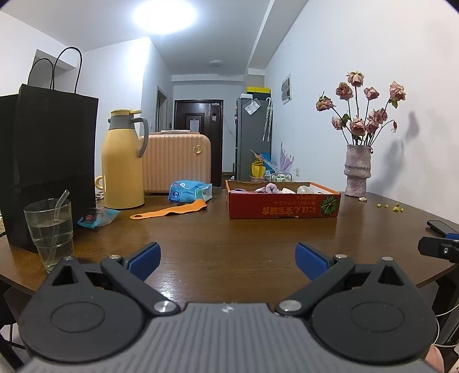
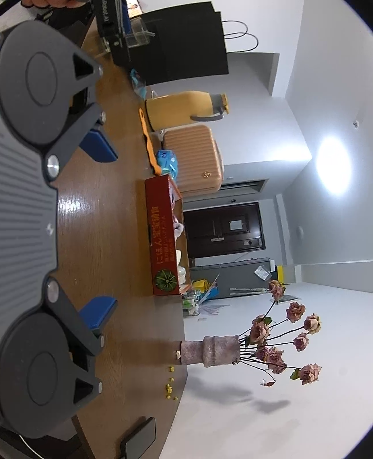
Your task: Organize soft objects
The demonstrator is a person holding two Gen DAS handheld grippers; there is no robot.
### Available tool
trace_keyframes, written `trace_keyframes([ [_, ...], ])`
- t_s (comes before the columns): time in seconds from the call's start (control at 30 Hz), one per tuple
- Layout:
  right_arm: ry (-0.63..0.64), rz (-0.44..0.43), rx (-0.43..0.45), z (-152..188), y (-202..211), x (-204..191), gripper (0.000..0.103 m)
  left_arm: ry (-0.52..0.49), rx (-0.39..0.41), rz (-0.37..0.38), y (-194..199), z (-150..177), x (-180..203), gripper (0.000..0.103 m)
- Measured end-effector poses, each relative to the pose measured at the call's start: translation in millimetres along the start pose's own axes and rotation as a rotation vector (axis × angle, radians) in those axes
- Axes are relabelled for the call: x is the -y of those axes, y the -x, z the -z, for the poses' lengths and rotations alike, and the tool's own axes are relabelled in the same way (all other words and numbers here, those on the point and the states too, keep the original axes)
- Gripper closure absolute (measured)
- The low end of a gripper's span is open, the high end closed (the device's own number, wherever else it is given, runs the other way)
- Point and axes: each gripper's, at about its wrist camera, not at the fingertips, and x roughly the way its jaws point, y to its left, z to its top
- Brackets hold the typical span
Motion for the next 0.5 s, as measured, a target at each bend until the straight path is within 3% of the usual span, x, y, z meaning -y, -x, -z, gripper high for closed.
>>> trace_keyframes([
  [0.5, 0.030, -0.005, 0.017, 1.0, 0.4, -9.3, 0.002, -0.001, 0.005, 0.002, 0.2, -1.0, -0.5, 0.001],
])
